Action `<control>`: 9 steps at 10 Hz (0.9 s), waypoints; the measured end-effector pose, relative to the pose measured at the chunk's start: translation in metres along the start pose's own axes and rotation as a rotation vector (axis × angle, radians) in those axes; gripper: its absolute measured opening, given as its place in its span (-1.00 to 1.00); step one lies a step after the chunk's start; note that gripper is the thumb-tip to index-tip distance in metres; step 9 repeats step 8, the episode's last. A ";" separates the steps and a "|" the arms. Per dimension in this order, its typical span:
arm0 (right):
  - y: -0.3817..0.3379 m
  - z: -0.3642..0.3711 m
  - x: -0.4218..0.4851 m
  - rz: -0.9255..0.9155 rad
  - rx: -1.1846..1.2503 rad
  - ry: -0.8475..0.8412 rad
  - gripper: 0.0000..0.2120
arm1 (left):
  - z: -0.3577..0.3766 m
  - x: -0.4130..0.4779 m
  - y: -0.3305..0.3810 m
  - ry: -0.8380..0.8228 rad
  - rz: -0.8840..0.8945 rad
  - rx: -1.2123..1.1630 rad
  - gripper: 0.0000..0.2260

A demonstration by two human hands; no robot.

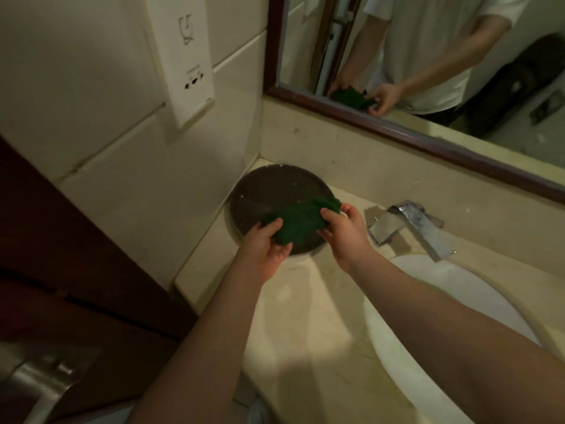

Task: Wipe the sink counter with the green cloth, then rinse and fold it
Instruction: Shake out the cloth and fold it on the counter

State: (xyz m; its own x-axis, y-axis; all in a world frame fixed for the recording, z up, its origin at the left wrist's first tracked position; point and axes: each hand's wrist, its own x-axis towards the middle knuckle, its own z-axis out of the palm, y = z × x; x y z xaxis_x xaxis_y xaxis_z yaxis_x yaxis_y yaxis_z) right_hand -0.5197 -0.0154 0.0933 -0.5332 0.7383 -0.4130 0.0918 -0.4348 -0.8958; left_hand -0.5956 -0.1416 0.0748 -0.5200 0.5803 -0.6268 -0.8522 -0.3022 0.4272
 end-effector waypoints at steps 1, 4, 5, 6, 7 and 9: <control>0.013 -0.007 0.021 0.070 0.059 0.080 -0.76 | 0.013 0.028 0.009 0.064 0.095 0.196 -0.77; 0.046 -0.036 0.024 -0.257 -1.115 0.131 -0.63 | 0.000 0.040 -0.006 0.432 0.470 1.393 -0.56; 0.050 -0.035 0.029 -0.510 -1.430 -0.087 -0.57 | -0.003 0.039 -0.026 0.289 0.758 1.675 -0.66; 0.051 -0.033 0.029 -0.432 -1.596 -0.275 -0.54 | -0.016 0.042 -0.039 0.120 0.622 1.996 -0.62; 0.050 -0.038 0.031 -0.379 -1.581 -0.338 -0.49 | -0.016 0.043 -0.040 0.085 0.545 2.114 -0.55; 0.036 -0.040 0.013 -0.401 -1.370 -0.308 -0.63 | -0.014 0.034 -0.043 0.134 0.580 1.909 -0.59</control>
